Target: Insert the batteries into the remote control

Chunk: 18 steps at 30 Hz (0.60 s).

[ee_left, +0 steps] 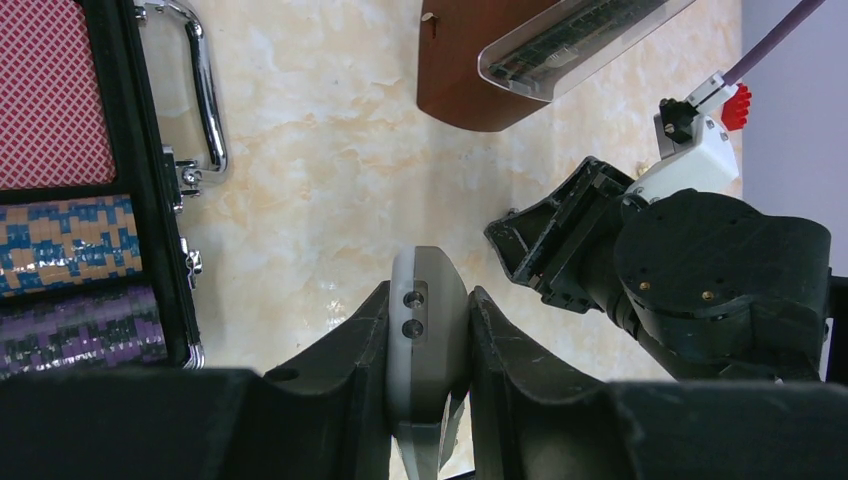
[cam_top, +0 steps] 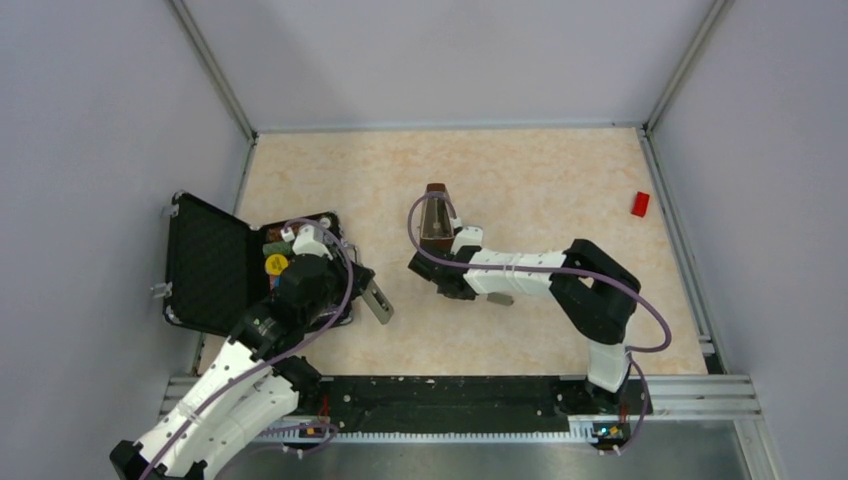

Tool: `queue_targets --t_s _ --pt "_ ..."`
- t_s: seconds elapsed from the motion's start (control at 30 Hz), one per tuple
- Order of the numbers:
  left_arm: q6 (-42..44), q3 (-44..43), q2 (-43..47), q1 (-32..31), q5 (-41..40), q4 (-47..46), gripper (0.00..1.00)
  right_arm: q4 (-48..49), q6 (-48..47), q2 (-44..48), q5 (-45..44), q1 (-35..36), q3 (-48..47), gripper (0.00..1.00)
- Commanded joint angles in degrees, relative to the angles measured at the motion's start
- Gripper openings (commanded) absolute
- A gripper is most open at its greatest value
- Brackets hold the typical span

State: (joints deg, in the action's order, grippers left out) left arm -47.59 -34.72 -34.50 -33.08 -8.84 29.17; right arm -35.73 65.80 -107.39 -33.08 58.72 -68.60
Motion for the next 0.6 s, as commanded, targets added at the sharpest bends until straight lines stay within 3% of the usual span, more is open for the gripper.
queue_targets --t_s 0.0,0.23,0.4,0.57 --pt "1.46 -2.98 1.50 0.29 -1.14 0.74 0.00 -3.18 2.30 -2.03 -4.33 1.10 -2.53 0.38" --pt "1.96 -3.75 1.63 0.29 -0.09 1.50 0.00 -3.72 2.94 -2.08 -5.42 1.06 -0.84 0.24" --pt "1.29 -2.97 0.53 0.22 2.52 -0.67 0.00 -0.17 -0.53 1.99 -3.85 1.02 3.20 0.09" --pt "0.41 -2.08 -1.03 0.30 4.84 -3.58 0.00 4.14 -2.88 7.11 0.17 -0.61 8.42 0.07"
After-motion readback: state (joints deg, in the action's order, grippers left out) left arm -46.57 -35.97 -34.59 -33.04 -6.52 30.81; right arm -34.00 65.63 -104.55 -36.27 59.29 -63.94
